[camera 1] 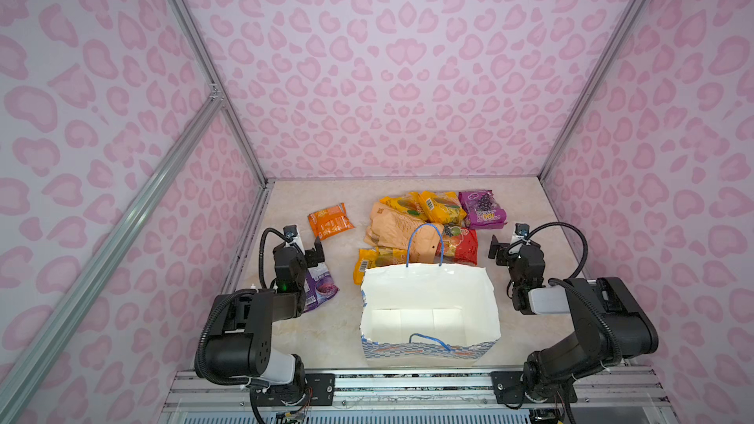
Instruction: Place the snacks into the paper bag
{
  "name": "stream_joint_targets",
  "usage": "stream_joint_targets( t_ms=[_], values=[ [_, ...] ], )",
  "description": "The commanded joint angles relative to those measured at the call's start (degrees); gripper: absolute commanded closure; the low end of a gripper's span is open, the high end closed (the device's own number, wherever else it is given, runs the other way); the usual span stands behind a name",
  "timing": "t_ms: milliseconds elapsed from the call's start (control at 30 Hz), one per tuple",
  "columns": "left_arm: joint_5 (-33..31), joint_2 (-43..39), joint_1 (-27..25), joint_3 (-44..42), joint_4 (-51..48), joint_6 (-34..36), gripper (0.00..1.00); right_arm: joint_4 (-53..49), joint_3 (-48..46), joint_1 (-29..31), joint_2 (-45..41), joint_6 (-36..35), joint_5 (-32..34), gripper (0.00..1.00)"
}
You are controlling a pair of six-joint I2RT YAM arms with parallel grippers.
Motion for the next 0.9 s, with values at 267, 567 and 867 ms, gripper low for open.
stream_joint_targets(
  t_ms=[267,567,867],
  values=[
    [0.32,-0.36,-0.03,-0.07,1.19,0.48,0.02,1.2,-0.57,-0.24,-0.06,0.03,0.41,0.02],
    [0.32,-0.37,-0.05,-0.19,1.36,0.43,0.02,1.26,-0.52,-0.68,-0.14,0.3,-0.32,0.02],
    [1.09,-0.29,0.4,-0.27,1.43,0.04,0.02,1.55,-0.85,-1.78,-0.14,1.07,-2.21,0.02]
  ],
)
